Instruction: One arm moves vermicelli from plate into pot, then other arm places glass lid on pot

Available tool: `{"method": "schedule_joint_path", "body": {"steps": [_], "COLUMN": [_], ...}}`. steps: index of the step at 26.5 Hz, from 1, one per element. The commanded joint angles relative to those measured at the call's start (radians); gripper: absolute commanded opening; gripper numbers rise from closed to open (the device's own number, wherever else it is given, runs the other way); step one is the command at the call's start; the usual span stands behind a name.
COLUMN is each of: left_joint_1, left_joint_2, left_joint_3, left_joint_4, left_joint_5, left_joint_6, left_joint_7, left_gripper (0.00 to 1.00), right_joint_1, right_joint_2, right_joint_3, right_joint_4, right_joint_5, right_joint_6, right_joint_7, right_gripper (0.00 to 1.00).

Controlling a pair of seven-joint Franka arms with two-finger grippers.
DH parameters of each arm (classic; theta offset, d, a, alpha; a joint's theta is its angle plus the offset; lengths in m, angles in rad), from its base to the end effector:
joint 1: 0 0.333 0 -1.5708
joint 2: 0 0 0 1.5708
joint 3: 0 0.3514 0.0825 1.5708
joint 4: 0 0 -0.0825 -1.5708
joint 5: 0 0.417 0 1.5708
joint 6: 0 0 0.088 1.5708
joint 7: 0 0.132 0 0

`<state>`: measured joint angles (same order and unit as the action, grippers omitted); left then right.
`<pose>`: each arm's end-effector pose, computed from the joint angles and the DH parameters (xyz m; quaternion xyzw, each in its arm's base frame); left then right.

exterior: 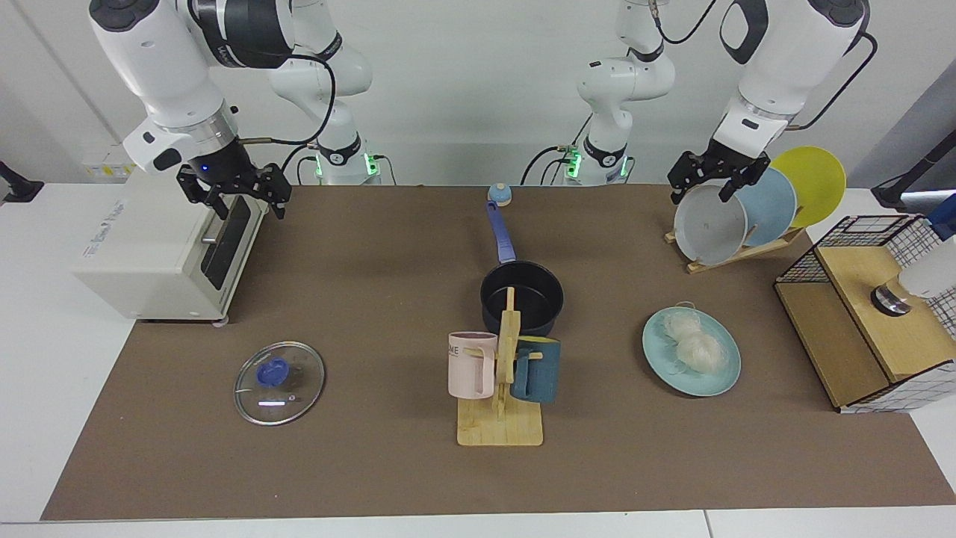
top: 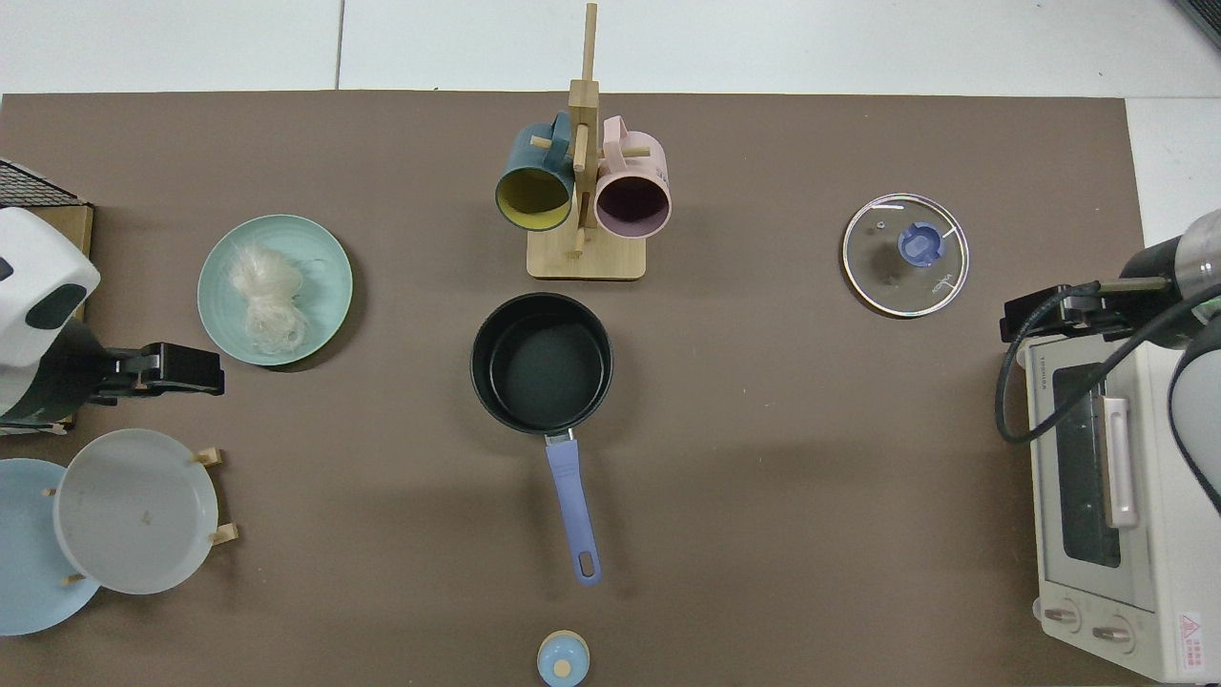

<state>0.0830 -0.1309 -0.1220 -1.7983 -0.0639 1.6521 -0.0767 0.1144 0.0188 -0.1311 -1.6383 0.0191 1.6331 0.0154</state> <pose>0.5443 -0.0329 0.6003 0.9994 0.0223 -0.0095 0.0234 0.5964 -0.0069 0.5951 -0.9998 0.0168 0.0119 0.0083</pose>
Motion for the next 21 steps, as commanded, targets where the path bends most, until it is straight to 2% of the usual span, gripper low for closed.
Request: {"method": "schedule_joint_path", "body": {"steps": [1,5,11,14,21], "left_joint_1": [-0.012,-0.012,-0.012,-0.012,-0.012], "left_joint_2": [-0.01,-0.01,-0.01,-0.01,-0.012], "left_joint_3": [0.008,0.007,0.007,0.007,0.01], "left_joint_4": [0.007,0.008,0.008,0.008,0.011], "left_joint_5": [0.003,0.003,0.003,0.004,0.004], "left_joint_6": [-0.003,-0.003,-0.003,-0.003,-0.02], "left_joint_7": [0.002,0.002,0.002,0.002,0.002], "left_gripper": [1.0,1.0,1.0,1.0,1.0], "right_joint_1": [-0.009,-0.015,-0.028,-0.03,-0.032], "right_joint_2": [0.029,0.067,0.182,0.236,0.323], "right_joint_3": [0.001,0.001,-0.002,-0.002,-0.002], "right_joint_4": [-0.008,0.014,0.095,0.129,0.127], "right_joint_5": [0.024,0.025,0.038,0.03,0.025], "right_joint_6": [0.048,0.07,0.073,0.108,0.223], "right_joint_7": [0.029,0.028,0.021,0.02,0.017], "right_gripper": [1.0,1.0,1.0,1.0,1.0]}}
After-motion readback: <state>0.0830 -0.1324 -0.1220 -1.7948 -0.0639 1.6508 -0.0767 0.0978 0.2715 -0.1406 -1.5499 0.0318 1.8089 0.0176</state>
